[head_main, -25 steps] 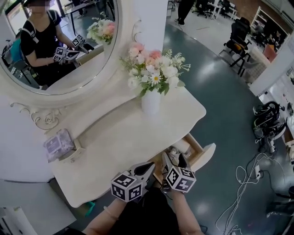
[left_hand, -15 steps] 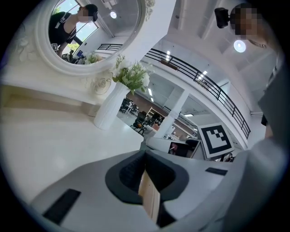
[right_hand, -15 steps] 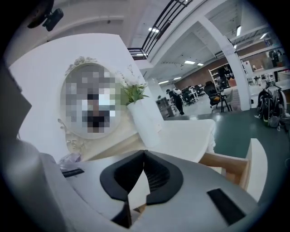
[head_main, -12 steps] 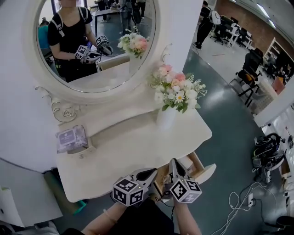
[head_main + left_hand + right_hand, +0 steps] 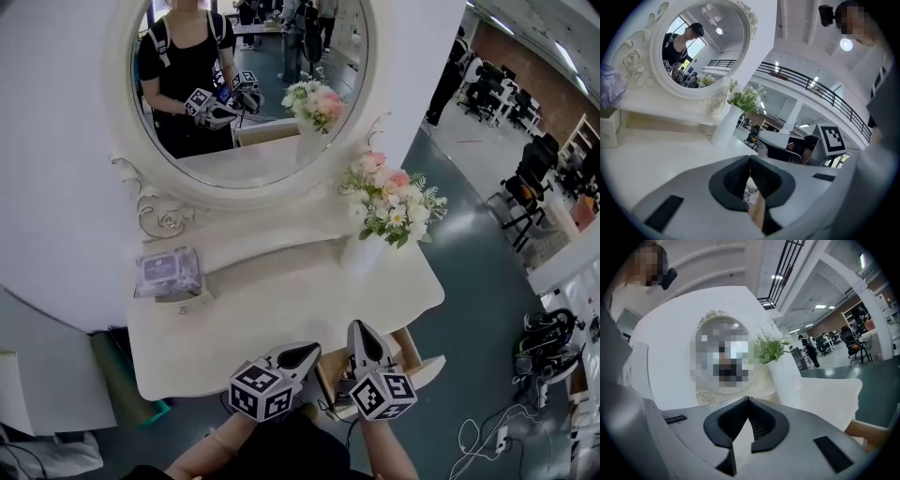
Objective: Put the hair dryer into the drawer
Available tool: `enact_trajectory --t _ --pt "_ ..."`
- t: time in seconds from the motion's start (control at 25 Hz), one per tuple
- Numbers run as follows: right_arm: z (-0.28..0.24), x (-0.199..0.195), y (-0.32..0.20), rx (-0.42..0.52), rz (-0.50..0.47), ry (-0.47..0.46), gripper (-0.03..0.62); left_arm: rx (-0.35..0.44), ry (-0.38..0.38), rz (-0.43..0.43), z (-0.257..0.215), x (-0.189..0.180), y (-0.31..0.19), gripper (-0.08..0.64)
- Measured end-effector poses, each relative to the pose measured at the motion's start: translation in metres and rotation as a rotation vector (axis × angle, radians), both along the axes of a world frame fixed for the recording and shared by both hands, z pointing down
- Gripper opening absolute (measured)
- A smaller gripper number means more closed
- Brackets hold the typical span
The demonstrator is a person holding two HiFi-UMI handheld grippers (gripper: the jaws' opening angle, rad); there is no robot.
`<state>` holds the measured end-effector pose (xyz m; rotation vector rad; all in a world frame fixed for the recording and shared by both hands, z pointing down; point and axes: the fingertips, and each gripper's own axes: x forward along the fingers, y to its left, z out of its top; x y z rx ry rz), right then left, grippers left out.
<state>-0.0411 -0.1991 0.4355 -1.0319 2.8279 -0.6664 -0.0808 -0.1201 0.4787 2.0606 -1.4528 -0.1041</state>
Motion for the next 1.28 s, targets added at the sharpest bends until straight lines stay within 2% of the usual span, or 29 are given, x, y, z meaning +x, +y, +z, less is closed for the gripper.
enact_trajectory --t 0.4,0.68,0.92,1.28 --pt "-0.02 -0.028 0.021 0.095 -0.157 0.05 -0.006 0.03 -0.039 -0.061 -0.008 -0.017 0.002 0.011" --pt "-0.031 -0.06 0.049 0.132 -0.286 0.04 -0.006 0.052 -0.057 -0.132 -0.017 -0.037 0.011 0.011" --pt "-0.035 -0.089 0.069 0.104 -0.342 0.007 -0.006 0.058 -0.095 -0.228 -0.02 -0.061 0.029 0.011" --pt "-0.026 -0.144 0.12 0.046 -0.501 -0.005 -0.006 0.029 -0.128 -0.4 -0.019 -0.11 0.08 0.011"
